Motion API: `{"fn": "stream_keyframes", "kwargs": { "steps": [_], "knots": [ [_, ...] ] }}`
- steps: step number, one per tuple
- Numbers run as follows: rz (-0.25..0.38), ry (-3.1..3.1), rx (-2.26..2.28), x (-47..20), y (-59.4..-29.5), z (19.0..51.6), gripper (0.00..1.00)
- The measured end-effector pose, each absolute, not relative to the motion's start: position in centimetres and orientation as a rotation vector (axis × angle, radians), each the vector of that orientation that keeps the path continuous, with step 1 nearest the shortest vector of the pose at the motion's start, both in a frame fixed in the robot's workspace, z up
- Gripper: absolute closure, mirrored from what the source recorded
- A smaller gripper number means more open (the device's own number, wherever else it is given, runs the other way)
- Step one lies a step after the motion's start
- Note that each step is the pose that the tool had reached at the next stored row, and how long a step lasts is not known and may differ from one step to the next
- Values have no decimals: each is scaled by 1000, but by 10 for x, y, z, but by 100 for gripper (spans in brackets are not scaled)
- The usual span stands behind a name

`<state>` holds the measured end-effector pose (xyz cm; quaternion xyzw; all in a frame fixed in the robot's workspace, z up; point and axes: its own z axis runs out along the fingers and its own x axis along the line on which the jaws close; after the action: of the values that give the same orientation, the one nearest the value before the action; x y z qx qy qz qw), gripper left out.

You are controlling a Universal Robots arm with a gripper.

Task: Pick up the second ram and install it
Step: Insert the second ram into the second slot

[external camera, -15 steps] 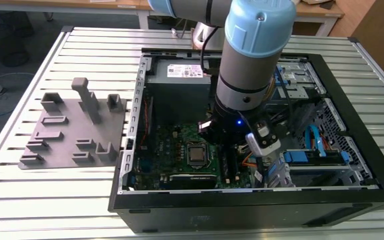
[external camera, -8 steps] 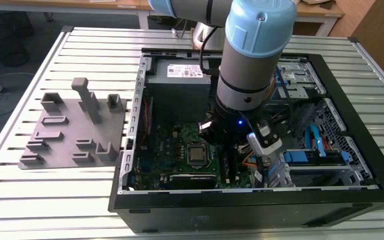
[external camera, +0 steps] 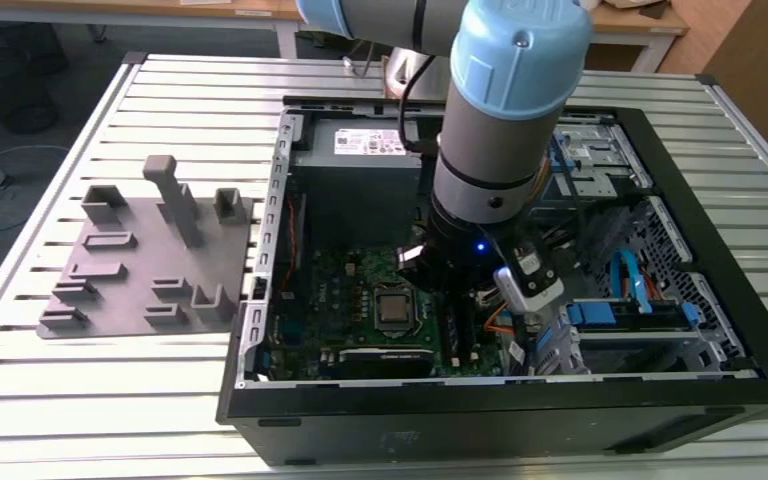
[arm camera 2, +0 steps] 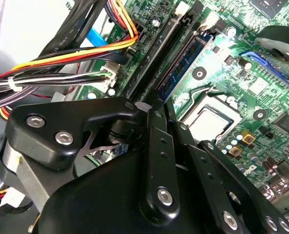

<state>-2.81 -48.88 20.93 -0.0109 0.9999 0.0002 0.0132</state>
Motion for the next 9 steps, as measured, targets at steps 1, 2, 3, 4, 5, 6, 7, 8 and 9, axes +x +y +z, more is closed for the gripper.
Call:
{"fn": "stream_keyframes", "kwargs": {
  "steps": [1, 2, 3, 4, 5, 6, 7, 8, 9],
  "knots": [
    [0, 3115, -34, -28, -489, 209, 86],
    [1, 3115, -34, -28, -489, 208, 86],
    [1, 3115, -34, -28, -489, 207, 86],
    [1, 3115, -34, -28, -489, 207, 86],
    [0, 3115, -34, -28, -489, 206, 86],
    [0, 3115, -34, -28, -489, 206, 86],
    [0, 3115, -34, -28, -489, 206, 86],
    [0, 3115, -34, -28, -489, 206, 86],
    [1, 3115, -34, -28, -489, 206, 86]
  ]
}}
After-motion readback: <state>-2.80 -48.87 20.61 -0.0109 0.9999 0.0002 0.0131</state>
